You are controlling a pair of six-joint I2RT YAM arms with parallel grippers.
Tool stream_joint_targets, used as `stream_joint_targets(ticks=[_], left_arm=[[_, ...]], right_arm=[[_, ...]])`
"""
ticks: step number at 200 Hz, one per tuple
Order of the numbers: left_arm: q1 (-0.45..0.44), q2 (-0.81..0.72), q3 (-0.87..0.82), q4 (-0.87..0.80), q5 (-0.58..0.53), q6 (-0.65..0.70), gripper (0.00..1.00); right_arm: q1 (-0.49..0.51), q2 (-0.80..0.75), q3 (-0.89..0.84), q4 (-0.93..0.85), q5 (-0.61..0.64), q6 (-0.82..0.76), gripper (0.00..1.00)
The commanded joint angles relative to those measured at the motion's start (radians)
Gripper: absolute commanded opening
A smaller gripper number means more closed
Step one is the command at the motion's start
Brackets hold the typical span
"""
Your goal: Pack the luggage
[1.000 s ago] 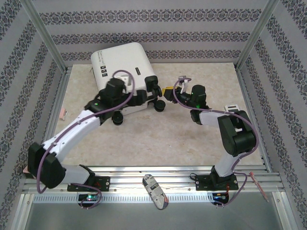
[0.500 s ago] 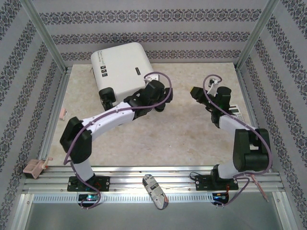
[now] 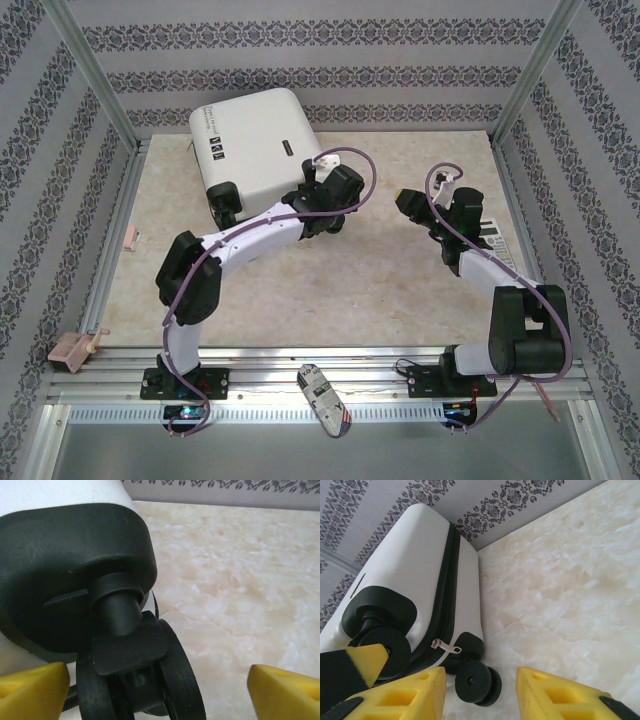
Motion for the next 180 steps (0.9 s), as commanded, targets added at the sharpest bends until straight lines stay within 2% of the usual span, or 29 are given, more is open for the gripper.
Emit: stream_joint_targets(ticks=[1,50,95,144,180], left_arm=[[0.006,0.063,0.044,-0.067,-0.059,0.03,0.87],[0.006,0.076,0.024,-0.073,-0.074,0.051,0.77],[0.006,-0.036,-0.089,0.007,-0.077,0.124,0.69],[0.025,-0.141,-0.183,0.053,-0.037,0.188,0.46],[0.031,-0.22,-0.248,0.057,0.017,0.202,0.4]], right_arm=[[0.02,0.016,-0.009,0.021,-0.027,-0.002,0.42],[0.077,0.031,0.007,0.021,-0.029,-0.051,0.41],[0.171,0.043,0.002,0.046,0.029,-0.135,0.4],[0.266,0.09,-0.012,0.141,0.081,-0.21,0.39],[0.305,0.108,-0.001,0.142,0.097,-0.237,0.38]])
